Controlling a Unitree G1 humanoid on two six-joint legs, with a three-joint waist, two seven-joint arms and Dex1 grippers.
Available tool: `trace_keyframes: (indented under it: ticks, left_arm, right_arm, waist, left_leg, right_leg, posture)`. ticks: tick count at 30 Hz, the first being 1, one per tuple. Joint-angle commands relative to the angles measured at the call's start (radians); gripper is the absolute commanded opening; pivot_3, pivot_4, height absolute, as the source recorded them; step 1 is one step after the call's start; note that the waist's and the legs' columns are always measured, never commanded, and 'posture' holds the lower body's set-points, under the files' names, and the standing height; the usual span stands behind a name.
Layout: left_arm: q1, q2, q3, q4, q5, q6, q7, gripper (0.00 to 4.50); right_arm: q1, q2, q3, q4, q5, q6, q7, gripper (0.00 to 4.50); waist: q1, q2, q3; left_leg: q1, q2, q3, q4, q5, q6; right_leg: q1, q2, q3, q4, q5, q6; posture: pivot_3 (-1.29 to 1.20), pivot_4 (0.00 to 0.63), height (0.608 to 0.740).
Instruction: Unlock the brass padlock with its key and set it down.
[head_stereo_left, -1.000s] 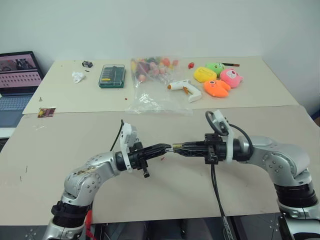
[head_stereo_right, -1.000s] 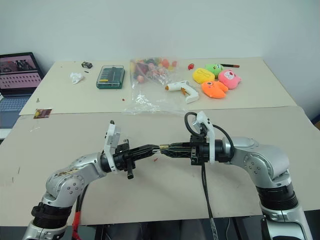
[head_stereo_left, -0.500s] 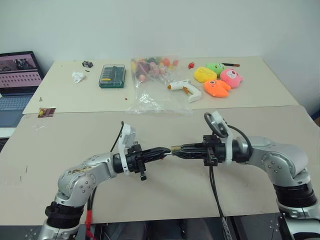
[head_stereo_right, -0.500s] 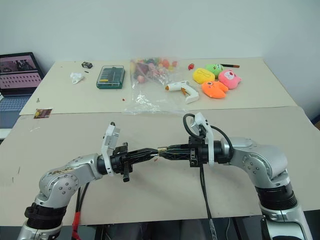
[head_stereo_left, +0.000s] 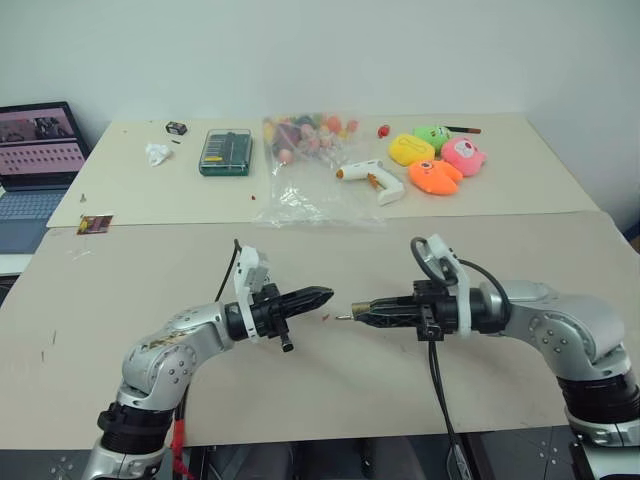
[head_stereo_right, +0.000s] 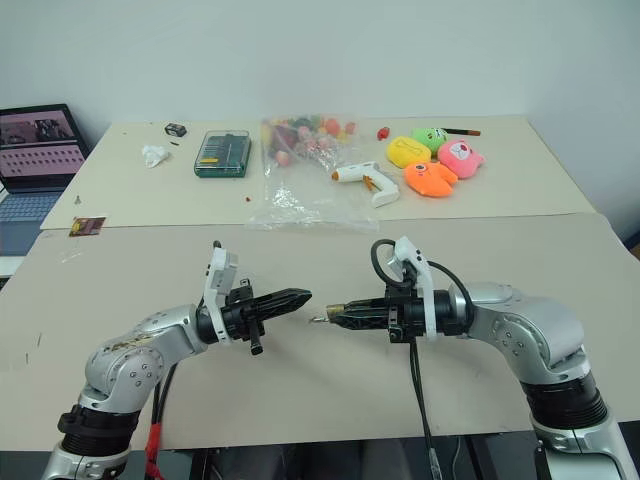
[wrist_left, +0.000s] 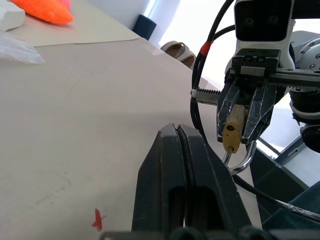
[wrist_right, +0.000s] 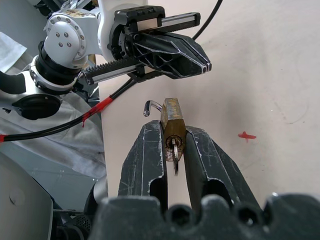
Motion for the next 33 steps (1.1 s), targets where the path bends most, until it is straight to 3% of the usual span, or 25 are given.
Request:
trace_keyframes:
  ticks: [1,16,29,33]
  left_arm:
    - [-0.008,-0.019,0.011,-0.025,-0.027,0.000,0.003,0.06]
    - [0.049,-0.007,-0.024,-0.113,-0.117,0.095,-0.008,0.06]
    - [0.094,0.012,-0.029,-0.078,-0.065,0.061,-0.040,0.06]
    - [0.069,0.000,0.032,-0.081,-0.150,0.100,-0.028,0.06]
  right_arm:
    - [-0.004,-0.007,0.000,-0.026,0.001,-0.017,0.008,0.17]
    - [-0.025,0.003,0.008,0.039,-0.059,-0.053,0.008,0.17]
    - [-0.063,-0.005,-0.017,0.031,-0.027,-0.024,0.001,0.17]
    - [-0.054,-0.015,-0.009,0.036,-0.039,-0.027,0.008,0.17]
  waist:
    - [0.000,0.000,0.000]
    - [0.001,0.000,0.000]
    - [0.003,0.000,0.000]
    - [0.004,0.000,0.000]
  left_leg:
    - [0.000,0.000,0.000,0.000,0.000,0.000]
    - [0.000,0.000,0.000,0.000,0.000,0.000]
    - [0.000,0.000,0.000,0.000,0.000,0.000]
    - [0.000,0.000,0.000,0.000,0.000,0.000]
  right_leg:
    - [0.000,0.000,0.000,0.000,0.000,0.000]
    - [0.000,0.000,0.000,0.000,0.000,0.000]
    - [0.000,0.000,0.000,0.000,0.000,0.000]
    - [0.000,0.000,0.000,0.000,0.000,0.000]
  posture:
    - [0.00,0.150,0.740]
    - [0.00,0.150,0.740]
    - [0.00,0.150,0.740]
    - [0.00,0.150,0.740]
